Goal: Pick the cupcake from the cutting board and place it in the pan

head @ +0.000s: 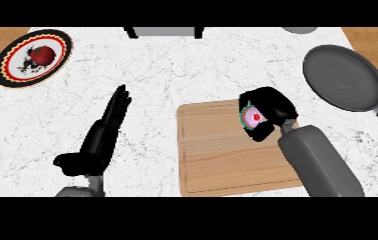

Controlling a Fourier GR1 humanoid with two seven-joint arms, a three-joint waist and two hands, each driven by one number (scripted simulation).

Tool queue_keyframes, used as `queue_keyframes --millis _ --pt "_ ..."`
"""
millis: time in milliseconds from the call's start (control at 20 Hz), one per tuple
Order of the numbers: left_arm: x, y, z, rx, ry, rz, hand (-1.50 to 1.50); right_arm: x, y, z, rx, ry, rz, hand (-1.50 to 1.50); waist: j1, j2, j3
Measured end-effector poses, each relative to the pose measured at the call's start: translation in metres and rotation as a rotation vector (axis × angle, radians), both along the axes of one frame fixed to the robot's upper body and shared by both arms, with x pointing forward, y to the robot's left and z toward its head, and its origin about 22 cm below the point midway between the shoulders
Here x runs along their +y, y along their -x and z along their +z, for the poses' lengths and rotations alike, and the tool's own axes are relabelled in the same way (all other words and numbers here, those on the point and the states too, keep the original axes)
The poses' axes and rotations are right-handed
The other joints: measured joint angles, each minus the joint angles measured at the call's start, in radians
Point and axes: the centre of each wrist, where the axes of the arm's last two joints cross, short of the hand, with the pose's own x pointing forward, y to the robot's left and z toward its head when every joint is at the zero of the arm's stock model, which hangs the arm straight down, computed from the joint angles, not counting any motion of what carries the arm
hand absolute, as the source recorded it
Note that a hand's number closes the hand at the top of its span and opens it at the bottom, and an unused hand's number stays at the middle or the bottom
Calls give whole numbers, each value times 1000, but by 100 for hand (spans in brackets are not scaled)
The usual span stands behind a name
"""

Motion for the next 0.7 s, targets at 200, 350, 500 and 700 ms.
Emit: queue_keyframes --millis 200,350,500,700 --pt "3 -4 0 -2 -1 7 0 -9 9 14 -105 -29 -73 150 -8 -1 0" --pt "1 -4 2 0 -6 15 0 -17 26 20 -151 -37 -154 150 -13 -2 0" --pt "1 -2 0 6 -9 21 0 -22 44 36 -250 -33 -224 150 -20 -4 0" --pt "2 2 -1 3 -9 20 0 -24 63 66 -394 -104 -301 150 -21 -5 0"
